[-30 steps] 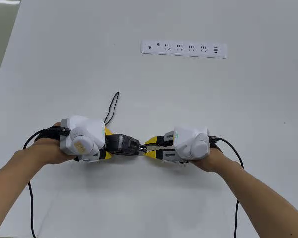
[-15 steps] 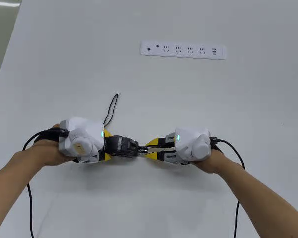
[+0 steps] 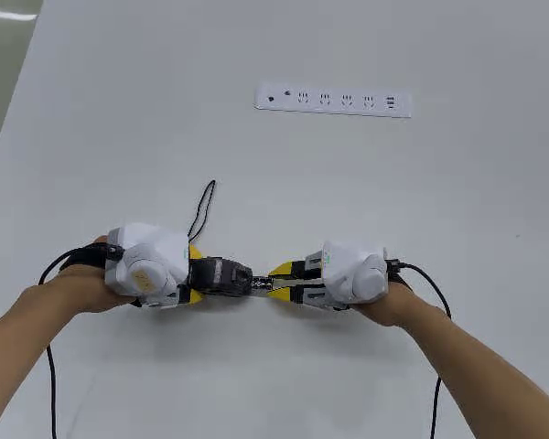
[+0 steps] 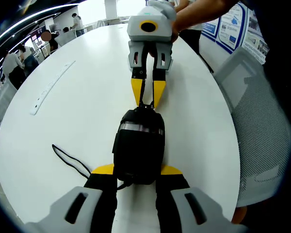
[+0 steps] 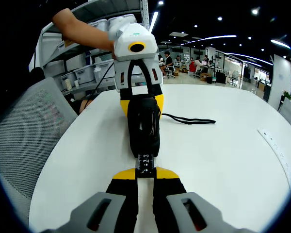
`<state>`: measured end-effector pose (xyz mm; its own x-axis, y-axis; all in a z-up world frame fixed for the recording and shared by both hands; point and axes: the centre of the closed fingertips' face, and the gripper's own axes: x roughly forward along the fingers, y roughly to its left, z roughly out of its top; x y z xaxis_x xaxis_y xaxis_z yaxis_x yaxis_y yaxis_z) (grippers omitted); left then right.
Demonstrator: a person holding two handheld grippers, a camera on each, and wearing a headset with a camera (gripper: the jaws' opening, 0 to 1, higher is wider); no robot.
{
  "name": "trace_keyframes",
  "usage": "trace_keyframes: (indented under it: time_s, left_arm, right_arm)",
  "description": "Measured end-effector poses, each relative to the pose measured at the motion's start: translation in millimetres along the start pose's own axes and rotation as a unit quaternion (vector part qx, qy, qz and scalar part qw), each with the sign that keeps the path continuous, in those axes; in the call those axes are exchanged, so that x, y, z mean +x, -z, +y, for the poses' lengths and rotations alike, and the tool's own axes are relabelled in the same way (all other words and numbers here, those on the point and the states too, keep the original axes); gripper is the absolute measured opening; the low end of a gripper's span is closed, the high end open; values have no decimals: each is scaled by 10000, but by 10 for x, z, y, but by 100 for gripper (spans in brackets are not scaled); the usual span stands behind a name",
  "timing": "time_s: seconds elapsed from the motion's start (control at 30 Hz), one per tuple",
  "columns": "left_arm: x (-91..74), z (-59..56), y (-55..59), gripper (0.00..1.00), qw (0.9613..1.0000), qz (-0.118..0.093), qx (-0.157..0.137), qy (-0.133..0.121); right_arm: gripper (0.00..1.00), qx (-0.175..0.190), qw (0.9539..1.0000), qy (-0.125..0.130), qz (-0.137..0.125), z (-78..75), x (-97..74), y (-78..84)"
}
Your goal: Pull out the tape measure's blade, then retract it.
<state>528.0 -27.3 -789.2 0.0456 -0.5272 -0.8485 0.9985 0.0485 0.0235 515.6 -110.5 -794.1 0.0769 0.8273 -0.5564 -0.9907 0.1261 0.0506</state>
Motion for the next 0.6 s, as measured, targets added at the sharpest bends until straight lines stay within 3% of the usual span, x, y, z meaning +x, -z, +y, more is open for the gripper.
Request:
trace_keyframes:
  time_s: [0.6]
  left_arm:
    - [-14, -7, -4, 26, 10000, 6, 10, -4]
  right_arm:
    - [8, -9, 10000, -9, 58, 6, -66, 43]
